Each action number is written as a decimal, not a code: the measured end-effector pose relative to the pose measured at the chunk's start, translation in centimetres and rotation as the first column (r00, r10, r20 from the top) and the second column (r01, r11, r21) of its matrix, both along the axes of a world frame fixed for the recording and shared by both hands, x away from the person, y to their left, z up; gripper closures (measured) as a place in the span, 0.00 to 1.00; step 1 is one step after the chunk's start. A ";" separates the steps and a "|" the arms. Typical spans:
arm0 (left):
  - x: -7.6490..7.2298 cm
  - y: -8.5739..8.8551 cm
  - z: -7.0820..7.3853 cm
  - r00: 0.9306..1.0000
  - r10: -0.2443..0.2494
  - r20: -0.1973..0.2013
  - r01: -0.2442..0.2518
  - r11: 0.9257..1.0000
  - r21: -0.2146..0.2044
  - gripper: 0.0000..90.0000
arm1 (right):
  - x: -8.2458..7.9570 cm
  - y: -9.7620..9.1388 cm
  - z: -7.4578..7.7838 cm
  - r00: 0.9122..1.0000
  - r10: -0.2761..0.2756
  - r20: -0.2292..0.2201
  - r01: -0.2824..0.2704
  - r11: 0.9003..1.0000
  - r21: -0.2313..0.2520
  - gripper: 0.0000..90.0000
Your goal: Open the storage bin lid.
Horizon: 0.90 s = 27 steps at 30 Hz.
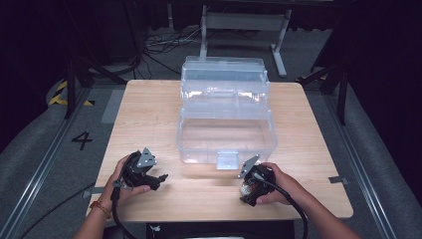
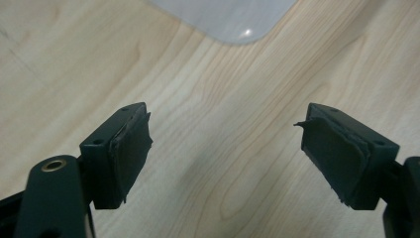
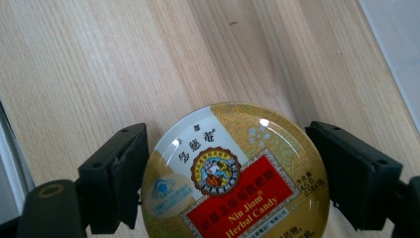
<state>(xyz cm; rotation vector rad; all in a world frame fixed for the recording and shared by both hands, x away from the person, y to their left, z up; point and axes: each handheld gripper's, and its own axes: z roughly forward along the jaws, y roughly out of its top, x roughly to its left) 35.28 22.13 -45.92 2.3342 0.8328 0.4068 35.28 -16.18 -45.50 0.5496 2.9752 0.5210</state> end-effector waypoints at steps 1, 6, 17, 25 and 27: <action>0.0 0.1 -0.2 1.000 0.004 -0.008 -0.004 1.000 -0.002 0.22 | 0.0 0.1 0.1 1.000 -0.005 -0.001 0.005 1.000 0.002 0.23; 0.5 0.5 -1.3 0.998 -0.001 -0.055 0.001 1.000 -0.003 0.22 | 0.0 -0.2 0.2 1.000 -0.004 -0.005 0.004 1.000 -0.028 0.21; 0.8 0.9 -2.1 0.999 0.019 -0.047 -0.023 0.997 -0.079 0.16 | -0.1 -1.4 0.2 0.999 -0.020 -0.025 0.018 0.998 -0.063 0.22; 0.7 1.0 -2.3 0.999 0.021 -0.030 -0.024 0.996 -0.088 0.15 | -0.2 -1.2 0.4 1.000 0.001 -0.015 -0.003 0.996 -0.088 0.23; 0.7 1.0 -2.3 0.999 0.024 -0.031 -0.027 0.996 -0.088 0.14 | -0.2 -1.3 0.6 1.000 0.008 -0.002 -0.008 0.996 -0.094 0.23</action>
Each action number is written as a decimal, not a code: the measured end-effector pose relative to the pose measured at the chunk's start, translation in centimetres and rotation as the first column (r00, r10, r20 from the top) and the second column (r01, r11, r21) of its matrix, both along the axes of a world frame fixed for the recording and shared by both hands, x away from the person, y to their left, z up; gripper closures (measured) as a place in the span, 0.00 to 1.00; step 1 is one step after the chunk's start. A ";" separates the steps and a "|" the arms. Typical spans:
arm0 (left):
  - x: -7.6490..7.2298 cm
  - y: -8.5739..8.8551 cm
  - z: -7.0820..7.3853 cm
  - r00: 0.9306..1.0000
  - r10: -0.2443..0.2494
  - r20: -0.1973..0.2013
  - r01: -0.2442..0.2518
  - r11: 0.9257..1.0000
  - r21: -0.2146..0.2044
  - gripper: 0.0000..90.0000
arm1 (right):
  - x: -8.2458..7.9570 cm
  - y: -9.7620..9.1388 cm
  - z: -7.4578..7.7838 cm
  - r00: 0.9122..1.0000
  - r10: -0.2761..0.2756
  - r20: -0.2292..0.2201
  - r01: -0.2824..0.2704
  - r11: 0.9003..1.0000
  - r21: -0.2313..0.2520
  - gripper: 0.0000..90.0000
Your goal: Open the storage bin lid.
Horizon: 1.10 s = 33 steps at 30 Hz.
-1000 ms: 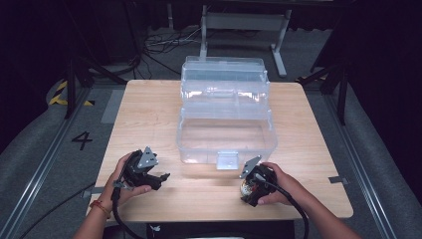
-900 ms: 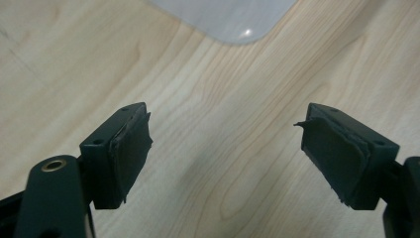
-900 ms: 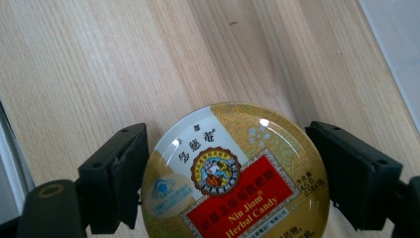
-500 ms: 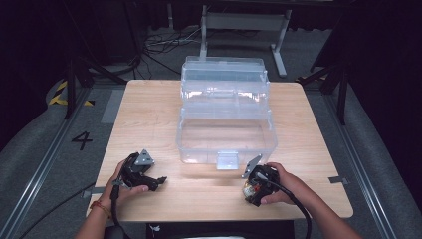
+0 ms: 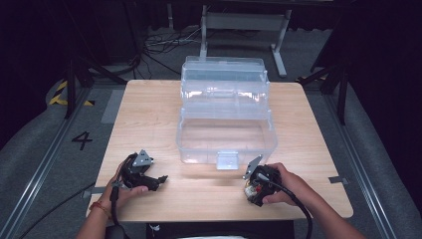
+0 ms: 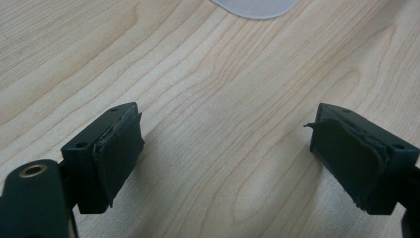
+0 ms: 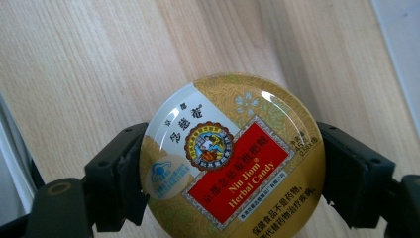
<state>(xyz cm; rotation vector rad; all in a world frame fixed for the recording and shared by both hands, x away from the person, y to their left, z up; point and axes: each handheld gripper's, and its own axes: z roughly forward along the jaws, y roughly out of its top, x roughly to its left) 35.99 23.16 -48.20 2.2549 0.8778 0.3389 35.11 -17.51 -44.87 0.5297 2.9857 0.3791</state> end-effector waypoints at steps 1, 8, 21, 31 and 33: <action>0.0 0.0 0.0 1.000 0.000 0.000 0.000 1.000 0.000 0.14 | 0.0 -0.1 0.1 1.000 -0.003 -0.002 0.003 1.000 0.010 0.23; 0.1 -0.1 0.0 1.000 0.004 -0.008 -0.005 1.000 -0.009 0.14 | 0.1 -1.4 0.9 1.000 0.003 0.027 -0.004 1.000 0.025 0.23; 0.0 0.0 0.0 1.000 0.008 -0.002 -0.008 1.000 0.001 0.14 | 0.0 -1.7 1.7 0.999 0.015 0.029 -0.015 1.000 0.026 0.23; 0.1 -0.1 -0.1 1.000 0.003 -0.007 -0.004 1.000 -0.008 0.13 | -0.2 -2.0 2.3 0.999 0.018 0.040 -0.020 0.999 0.047 0.23; 0.1 -0.1 -0.1 1.000 0.003 -0.008 -0.003 1.000 -0.008 0.13 | -0.1 -2.1 2.3 0.999 0.018 0.034 -0.019 0.999 0.045 0.23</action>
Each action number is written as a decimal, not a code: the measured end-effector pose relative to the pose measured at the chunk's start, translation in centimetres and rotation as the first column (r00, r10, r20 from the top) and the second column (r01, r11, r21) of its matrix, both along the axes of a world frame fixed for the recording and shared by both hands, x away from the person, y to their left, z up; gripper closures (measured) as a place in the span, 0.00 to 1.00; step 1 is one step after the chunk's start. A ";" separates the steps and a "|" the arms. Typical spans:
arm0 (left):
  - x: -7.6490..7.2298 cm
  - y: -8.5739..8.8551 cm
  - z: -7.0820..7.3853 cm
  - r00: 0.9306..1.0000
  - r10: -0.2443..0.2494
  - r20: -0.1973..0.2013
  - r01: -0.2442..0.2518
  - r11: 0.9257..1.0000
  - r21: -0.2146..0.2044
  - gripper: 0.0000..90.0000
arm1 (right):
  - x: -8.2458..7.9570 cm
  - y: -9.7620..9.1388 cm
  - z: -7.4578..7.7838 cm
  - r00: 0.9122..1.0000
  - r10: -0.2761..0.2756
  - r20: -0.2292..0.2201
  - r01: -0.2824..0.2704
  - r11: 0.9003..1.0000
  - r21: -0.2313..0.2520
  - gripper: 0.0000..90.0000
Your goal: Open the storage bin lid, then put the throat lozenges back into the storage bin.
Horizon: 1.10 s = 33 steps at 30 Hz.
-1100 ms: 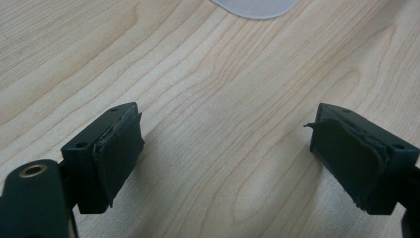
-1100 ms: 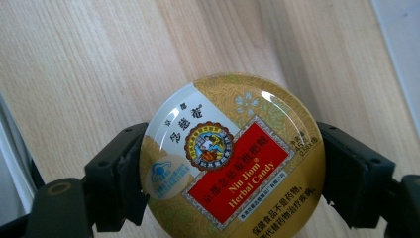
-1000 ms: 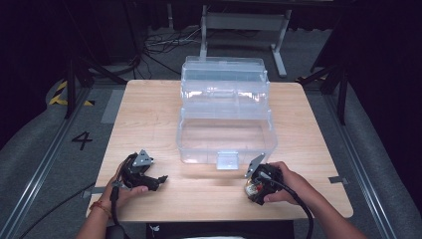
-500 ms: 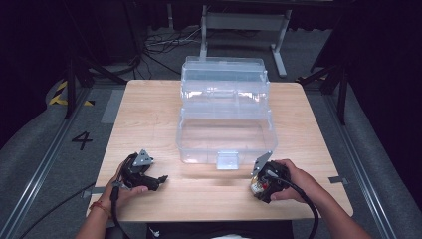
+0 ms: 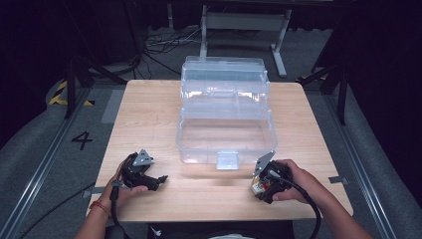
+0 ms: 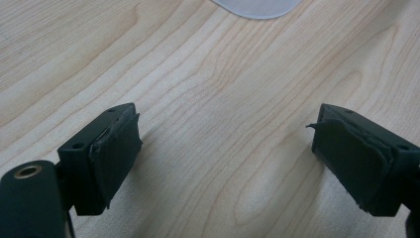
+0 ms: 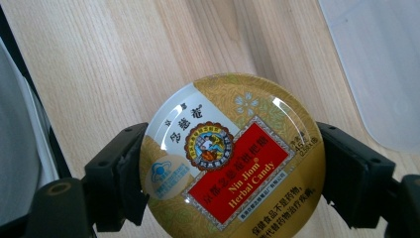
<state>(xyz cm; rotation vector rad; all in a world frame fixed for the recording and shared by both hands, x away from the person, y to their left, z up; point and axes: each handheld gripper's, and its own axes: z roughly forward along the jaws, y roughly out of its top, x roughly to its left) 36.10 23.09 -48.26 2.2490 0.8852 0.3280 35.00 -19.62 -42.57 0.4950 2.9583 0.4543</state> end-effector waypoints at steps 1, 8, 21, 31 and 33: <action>0.0 0.0 0.0 1.000 -0.001 -0.001 0.001 1.000 0.000 0.13 | 0.1 0.0 0.0 1.000 0.001 0.002 -0.001 1.000 -0.003 0.23; 0.0 0.0 0.0 1.000 0.000 0.001 0.000 1.000 0.000 0.13 | 0.0 0.0 0.4 1.000 0.023 0.000 -0.023 1.000 0.000 0.23; 0.0 0.0 0.0 1.000 0.001 0.000 -0.001 1.000 0.001 0.13 | -0.4 -1.4 3.4 0.999 0.023 0.037 -0.023 1.000 0.018 0.23; 0.0 0.0 0.0 1.000 0.002 0.000 -0.002 1.000 0.001 0.13 | -0.5 -1.9 6.3 0.996 0.040 0.073 -0.041 0.999 0.001 0.23; 0.0 0.0 0.0 1.000 0.001 0.000 -0.001 1.000 0.001 0.13 | -0.5 -2.0 6.8 0.996 0.048 0.077 -0.048 0.999 -0.004 0.23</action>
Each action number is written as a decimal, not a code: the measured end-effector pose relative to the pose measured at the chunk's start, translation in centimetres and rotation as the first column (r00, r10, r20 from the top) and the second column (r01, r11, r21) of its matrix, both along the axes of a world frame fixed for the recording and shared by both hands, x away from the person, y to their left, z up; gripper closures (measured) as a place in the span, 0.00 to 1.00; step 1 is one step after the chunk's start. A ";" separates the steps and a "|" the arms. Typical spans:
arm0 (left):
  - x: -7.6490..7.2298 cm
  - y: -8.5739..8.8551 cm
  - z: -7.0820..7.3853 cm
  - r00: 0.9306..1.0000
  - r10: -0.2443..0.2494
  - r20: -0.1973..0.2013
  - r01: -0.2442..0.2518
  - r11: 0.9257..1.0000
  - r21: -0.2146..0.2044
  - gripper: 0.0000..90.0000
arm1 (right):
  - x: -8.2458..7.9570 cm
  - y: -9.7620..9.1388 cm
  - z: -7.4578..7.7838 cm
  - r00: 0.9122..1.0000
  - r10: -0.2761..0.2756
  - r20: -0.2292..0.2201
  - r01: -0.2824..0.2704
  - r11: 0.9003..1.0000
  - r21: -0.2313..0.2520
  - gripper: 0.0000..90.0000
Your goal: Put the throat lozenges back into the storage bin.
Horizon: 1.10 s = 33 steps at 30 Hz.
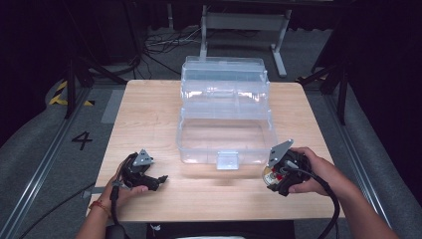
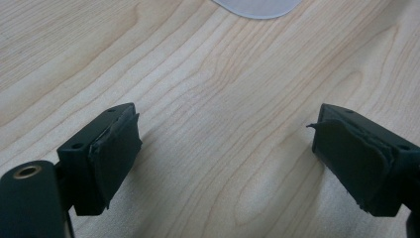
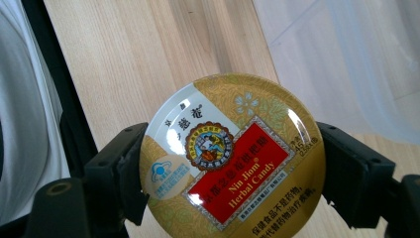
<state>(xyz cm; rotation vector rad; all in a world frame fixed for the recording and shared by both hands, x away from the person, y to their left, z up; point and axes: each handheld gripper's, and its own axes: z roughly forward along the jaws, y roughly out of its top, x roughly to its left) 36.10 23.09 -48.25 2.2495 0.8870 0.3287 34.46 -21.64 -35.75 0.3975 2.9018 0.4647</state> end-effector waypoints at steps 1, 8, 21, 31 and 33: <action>0.0 0.0 0.0 1.000 -0.001 -0.001 0.001 1.000 -0.001 0.13 | 0.0 -0.1 0.3 1.000 -0.002 -0.002 0.002 1.000 0.006 0.23; 0.0 0.0 0.0 1.000 0.000 0.000 0.000 1.000 -0.001 0.13 | 0.9 -0.3 2.0 1.000 -0.002 0.011 0.002 1.000 -0.002 0.23; 0.1 0.0 0.0 1.000 -0.002 0.000 0.002 1.000 0.005 0.12 | 2.7 -0.3 4.2 0.998 -0.013 0.058 0.012 1.000 0.019 0.23; 0.1 0.0 0.0 1.000 0.001 0.000 -0.001 1.000 0.005 0.12 | 4.4 0.6 4.3 0.996 -0.028 0.083 0.028 1.000 -0.004 0.23; 0.1 0.0 0.0 1.000 0.003 0.000 -0.003 1.000 0.004 0.12 | 4.7 0.8 4.5 0.995 -0.028 0.093 0.029 1.000 -0.005 0.23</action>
